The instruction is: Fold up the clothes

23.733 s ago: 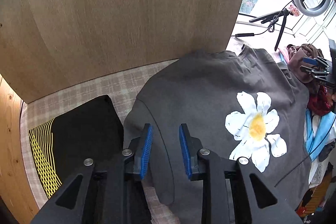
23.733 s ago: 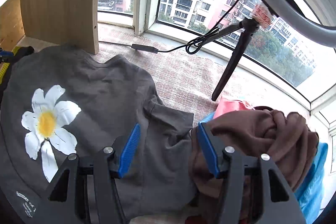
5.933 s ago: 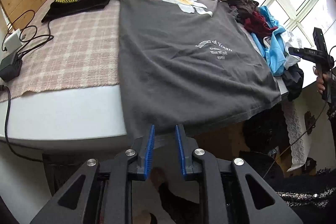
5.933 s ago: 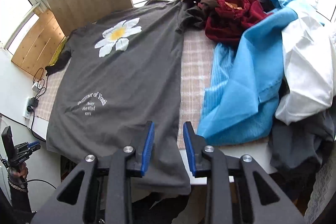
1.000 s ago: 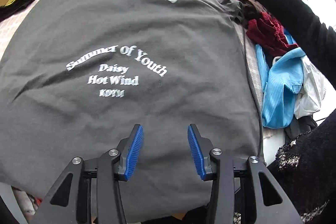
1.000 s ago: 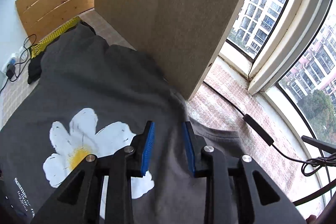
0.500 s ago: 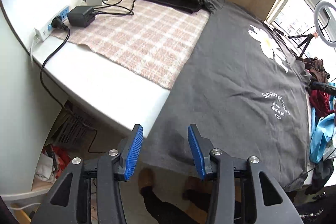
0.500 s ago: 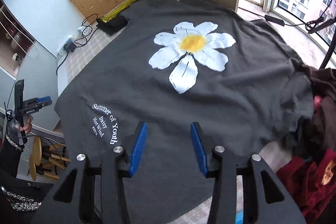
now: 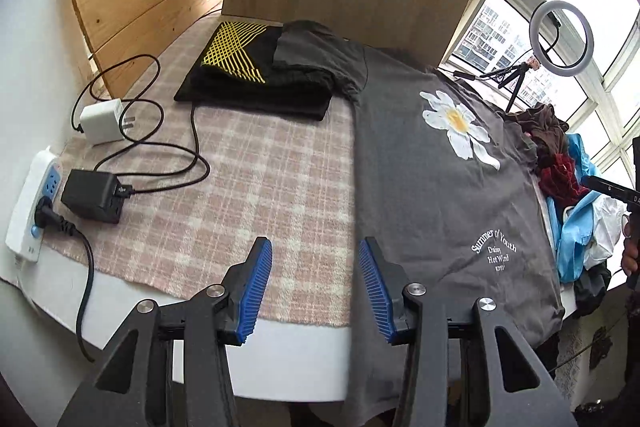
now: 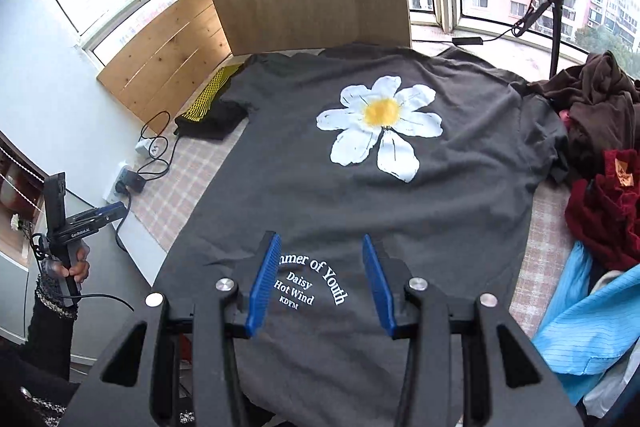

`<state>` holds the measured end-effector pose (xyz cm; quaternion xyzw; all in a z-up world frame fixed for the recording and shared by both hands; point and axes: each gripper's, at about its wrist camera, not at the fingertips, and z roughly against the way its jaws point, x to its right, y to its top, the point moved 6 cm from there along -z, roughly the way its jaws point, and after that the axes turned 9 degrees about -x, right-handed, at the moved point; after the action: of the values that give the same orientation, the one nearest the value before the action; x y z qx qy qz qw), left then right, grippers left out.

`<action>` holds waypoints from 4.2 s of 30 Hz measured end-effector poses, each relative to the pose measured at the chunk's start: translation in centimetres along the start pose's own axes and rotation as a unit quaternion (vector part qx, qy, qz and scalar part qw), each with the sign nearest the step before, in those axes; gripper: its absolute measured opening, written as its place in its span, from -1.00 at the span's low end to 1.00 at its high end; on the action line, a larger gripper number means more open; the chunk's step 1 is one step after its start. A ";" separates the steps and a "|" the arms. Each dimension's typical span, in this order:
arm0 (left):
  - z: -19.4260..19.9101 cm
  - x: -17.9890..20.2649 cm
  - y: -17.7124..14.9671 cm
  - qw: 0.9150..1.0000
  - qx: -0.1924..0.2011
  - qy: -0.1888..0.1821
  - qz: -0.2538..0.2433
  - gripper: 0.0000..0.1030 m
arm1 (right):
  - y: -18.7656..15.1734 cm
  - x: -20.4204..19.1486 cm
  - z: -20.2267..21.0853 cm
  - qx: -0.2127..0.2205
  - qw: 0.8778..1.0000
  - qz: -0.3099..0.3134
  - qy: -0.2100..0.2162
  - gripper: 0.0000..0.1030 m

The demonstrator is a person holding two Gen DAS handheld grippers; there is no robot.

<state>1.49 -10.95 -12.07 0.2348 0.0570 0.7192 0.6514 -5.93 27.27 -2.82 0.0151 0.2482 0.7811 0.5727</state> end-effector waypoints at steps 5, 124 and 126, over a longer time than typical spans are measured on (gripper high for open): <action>-2.6 -0.3 7.3 1.000 0.006 0.000 -0.012 -0.14 | 7.0 -4.1 -1.2 0.004 0.996 0.072 -0.054 -0.18; -19.3 -3.5 22.5 0.992 -0.083 -0.073 0.060 -0.38 | 34.8 -16.8 -38.8 -0.234 0.957 0.153 0.071 -0.31; -19.5 -3.4 22.6 0.994 -0.082 -0.044 0.051 -0.41 | 34.5 -16.9 -37.8 -0.230 0.956 0.165 0.071 -0.31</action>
<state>-26.96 -13.13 -21.44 0.2147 -0.0428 0.7428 0.6327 -42.34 -9.60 -17.60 -0.1321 0.0956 0.8999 0.4046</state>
